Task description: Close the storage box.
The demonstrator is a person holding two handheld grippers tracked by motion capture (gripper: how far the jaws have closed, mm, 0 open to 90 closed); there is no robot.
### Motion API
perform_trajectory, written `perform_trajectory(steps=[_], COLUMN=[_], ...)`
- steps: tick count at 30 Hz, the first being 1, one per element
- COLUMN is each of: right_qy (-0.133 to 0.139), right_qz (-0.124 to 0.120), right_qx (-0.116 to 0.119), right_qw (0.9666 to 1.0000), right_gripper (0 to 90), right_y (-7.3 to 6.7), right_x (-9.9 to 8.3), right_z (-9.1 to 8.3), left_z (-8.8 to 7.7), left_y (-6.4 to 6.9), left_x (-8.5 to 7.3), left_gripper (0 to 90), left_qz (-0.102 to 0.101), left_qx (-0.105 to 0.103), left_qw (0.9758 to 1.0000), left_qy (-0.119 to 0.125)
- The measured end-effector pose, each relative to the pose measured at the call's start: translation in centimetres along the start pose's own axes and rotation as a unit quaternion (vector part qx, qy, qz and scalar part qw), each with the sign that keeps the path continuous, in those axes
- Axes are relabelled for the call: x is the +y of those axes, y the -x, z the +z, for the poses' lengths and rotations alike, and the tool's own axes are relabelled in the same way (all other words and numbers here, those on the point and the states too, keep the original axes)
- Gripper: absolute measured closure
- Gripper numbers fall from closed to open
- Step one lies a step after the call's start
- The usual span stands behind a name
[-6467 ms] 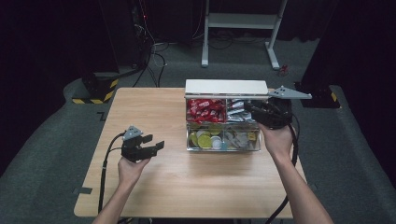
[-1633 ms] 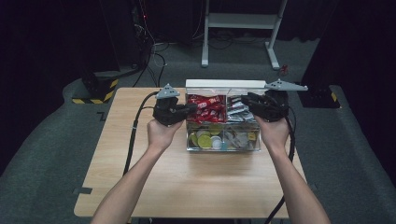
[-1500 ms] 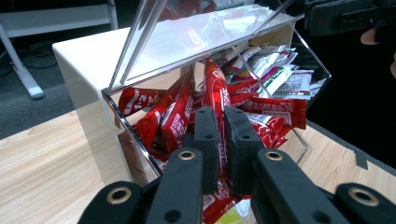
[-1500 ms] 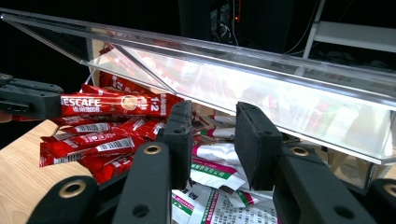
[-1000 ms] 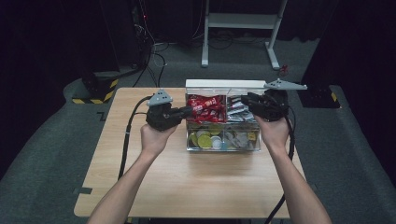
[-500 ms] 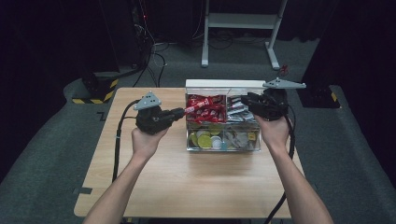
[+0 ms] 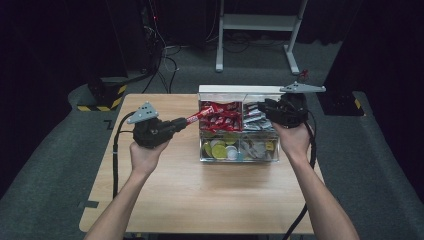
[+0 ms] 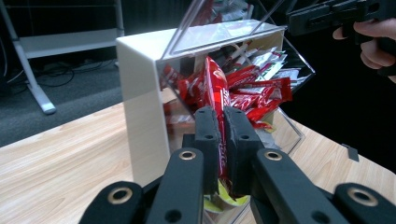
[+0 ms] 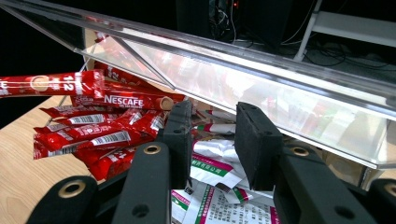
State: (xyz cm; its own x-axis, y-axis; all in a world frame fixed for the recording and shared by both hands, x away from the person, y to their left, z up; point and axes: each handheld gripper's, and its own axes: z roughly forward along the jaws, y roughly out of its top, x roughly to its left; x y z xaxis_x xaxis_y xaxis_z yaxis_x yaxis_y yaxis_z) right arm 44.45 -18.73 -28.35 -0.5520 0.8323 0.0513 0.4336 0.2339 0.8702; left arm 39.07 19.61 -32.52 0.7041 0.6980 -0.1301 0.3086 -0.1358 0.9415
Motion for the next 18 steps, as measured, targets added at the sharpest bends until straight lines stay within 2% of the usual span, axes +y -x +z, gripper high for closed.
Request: perform_trajectory(steps=[5, 9, 18], right_qy=[0.001, 0.001, 0.003], right_qz=[0.003, 0.003, 0.008], right_qx=[0.0, 0.001, 0.006], right_qw=[1.0, 1.0, 0.9999], right_gripper=[66.5, 66.5, 66.5], right_y=[0.0, 0.0, 0.1], right_x=[0.0, 0.0, -0.1], right_z=[0.0, 0.0, 0.0], left_z=[-1.1, -1.9, -3.2], left_y=[-0.4, -0.8, -0.8], left_x=[-0.1, -0.2, -0.2], left_gripper=[85.2, 85.2, 85.2], left_qz=[-0.003, -0.015, -0.014], left_qx=[0.009, 0.007, 0.016], left_qw=[0.9999, 0.9997, 0.9995], left_qy=[0.009, 0.016, 0.024])
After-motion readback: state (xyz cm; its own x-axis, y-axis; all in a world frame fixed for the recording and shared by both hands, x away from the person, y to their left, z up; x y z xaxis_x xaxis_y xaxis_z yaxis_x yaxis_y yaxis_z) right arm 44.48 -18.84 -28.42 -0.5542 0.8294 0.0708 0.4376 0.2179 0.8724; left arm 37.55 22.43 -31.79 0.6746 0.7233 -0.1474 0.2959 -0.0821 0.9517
